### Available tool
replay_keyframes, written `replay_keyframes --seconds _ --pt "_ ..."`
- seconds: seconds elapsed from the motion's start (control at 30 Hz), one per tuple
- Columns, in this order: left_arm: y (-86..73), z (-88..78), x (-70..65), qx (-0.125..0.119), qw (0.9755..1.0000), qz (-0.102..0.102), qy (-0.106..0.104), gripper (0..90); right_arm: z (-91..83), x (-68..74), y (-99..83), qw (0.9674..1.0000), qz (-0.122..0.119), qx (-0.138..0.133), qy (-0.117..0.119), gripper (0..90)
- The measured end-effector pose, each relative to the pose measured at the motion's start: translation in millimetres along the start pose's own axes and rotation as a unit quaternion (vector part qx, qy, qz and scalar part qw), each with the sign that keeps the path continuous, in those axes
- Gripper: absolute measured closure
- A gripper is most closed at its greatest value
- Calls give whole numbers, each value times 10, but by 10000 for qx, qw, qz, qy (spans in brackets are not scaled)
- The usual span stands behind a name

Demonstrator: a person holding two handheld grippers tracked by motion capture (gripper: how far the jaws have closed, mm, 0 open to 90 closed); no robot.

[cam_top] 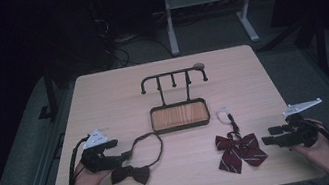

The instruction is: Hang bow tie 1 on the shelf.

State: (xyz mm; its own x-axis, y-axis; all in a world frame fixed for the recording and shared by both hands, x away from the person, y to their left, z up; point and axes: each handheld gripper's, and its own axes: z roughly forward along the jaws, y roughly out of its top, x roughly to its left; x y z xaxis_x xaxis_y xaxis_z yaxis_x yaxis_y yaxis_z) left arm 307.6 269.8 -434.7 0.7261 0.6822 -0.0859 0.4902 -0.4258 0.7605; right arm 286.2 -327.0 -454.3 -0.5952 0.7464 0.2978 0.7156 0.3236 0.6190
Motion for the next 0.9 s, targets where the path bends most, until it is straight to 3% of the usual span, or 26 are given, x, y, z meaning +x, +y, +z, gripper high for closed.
replay_keyframes --seconds 0.57,0.77,0.9 --pt "-22 24 13 84 9999 30 -57 279 18 63 62 10000 27 36 -89 406" --pt "-39 17 17 79 9999 -38 -58 278 33 156 168 9998 -47 119 -146 407" --pt "-34 23 11 133 9999 35 -104 273 9 234 292 9998 -125 82 -145 412"
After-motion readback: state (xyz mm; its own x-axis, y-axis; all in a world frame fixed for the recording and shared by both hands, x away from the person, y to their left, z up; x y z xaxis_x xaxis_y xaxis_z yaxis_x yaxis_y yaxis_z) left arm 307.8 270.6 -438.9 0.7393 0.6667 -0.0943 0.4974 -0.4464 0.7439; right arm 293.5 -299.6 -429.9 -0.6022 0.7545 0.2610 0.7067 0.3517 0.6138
